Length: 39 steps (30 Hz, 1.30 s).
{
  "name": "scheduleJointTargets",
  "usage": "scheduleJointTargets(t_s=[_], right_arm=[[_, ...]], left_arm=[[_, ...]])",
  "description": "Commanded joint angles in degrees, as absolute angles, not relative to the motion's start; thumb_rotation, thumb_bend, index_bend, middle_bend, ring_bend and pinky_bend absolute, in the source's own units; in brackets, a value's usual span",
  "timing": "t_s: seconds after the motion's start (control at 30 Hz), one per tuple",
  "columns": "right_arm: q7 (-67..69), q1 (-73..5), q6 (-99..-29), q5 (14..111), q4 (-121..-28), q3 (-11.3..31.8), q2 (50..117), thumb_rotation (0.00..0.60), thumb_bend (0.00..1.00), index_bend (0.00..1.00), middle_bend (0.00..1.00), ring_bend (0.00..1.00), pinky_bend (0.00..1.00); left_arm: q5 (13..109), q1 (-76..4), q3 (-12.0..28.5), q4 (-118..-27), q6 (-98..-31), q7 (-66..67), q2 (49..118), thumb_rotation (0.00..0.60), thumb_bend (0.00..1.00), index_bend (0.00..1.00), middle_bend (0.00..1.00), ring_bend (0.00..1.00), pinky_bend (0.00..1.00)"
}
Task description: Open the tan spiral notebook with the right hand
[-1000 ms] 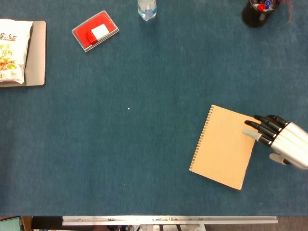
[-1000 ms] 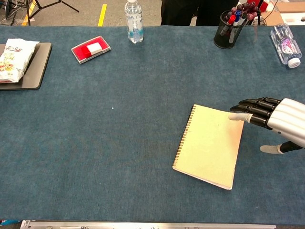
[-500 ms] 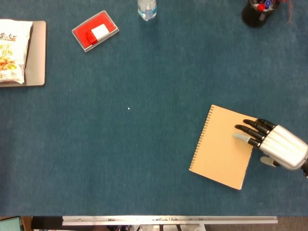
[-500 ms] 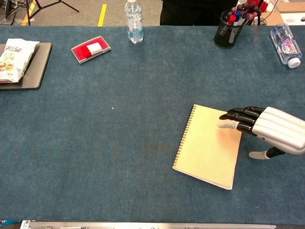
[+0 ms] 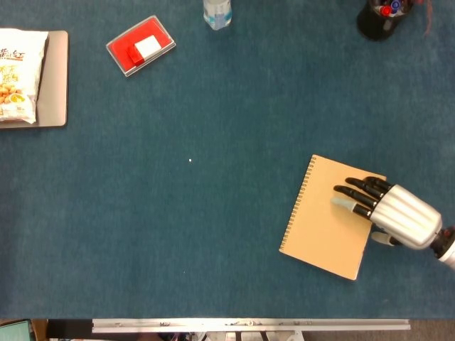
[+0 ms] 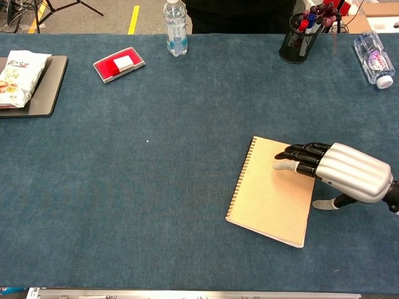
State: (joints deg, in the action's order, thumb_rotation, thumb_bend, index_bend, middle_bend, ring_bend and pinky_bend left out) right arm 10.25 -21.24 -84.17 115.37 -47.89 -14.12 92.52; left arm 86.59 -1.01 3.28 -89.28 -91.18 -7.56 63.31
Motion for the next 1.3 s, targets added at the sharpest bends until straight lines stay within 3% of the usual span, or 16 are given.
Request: scheduleJointTargets(t_s=[0.03, 1.3], right_arm=[[10.4, -21.2, -84.3, 115.2, -47.8, -14.3, 92.6, 0.6, 0.0, 0.18, 0.15, 0.13, 0.26], [12.7, -21.4, -85.2, 112.6, -42.7, -15.1, 96.5, 0.6, 0.0, 0.18, 0.16, 0.13, 0.26]], left_arm=[[86.6, -1.0, 3.3, -89.3, -91.2, -7.6, 63.3, 0.6, 0.19, 0.44, 0.37, 0.21, 0.42], [86.6, -0.9, 3.4, -89.4, -91.3, -7.6, 63.2, 0.6, 0.19, 0.44, 0.37, 0.21, 0.42]])
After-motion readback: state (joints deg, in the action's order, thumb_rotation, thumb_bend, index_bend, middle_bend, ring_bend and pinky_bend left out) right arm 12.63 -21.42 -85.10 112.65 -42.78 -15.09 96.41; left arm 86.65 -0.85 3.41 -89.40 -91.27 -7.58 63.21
